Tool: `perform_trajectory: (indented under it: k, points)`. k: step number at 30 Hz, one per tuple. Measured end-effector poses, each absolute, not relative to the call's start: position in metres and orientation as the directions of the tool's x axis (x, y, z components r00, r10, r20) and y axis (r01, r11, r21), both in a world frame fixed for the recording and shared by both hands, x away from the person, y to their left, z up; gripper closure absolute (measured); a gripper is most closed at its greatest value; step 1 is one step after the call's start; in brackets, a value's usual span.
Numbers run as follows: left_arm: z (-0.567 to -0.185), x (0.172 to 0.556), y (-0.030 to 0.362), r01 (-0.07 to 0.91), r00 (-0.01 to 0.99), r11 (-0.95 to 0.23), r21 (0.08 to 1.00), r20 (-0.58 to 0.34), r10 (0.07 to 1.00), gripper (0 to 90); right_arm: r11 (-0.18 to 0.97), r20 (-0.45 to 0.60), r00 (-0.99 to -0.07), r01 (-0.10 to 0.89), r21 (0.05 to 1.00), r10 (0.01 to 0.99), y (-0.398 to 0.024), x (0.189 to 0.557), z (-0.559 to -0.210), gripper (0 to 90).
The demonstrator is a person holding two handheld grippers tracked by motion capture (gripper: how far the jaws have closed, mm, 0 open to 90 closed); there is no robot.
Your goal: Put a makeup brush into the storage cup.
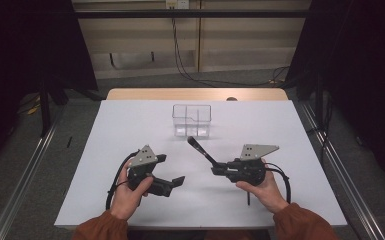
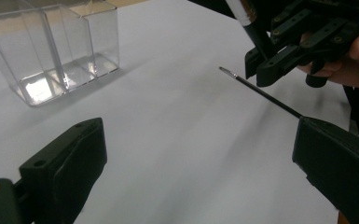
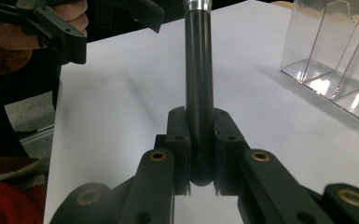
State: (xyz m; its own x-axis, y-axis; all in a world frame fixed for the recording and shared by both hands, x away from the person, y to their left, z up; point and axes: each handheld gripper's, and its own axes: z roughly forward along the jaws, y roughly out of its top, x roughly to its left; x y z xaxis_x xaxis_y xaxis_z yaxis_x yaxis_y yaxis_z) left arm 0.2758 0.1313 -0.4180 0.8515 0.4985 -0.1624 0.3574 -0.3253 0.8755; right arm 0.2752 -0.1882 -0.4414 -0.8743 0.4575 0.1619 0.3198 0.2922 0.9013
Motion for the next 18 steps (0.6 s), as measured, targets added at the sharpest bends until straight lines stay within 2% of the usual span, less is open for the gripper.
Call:
perform_trajectory:
  k: [18]
  points:
    - [-0.414,0.281,0.102,0.296,0.878,-0.32,0.9,-0.125,0.462,4.3,0.301,0.154,-0.884,0.308,0.902,0.442,-0.183,0.274,-0.442,79.9]
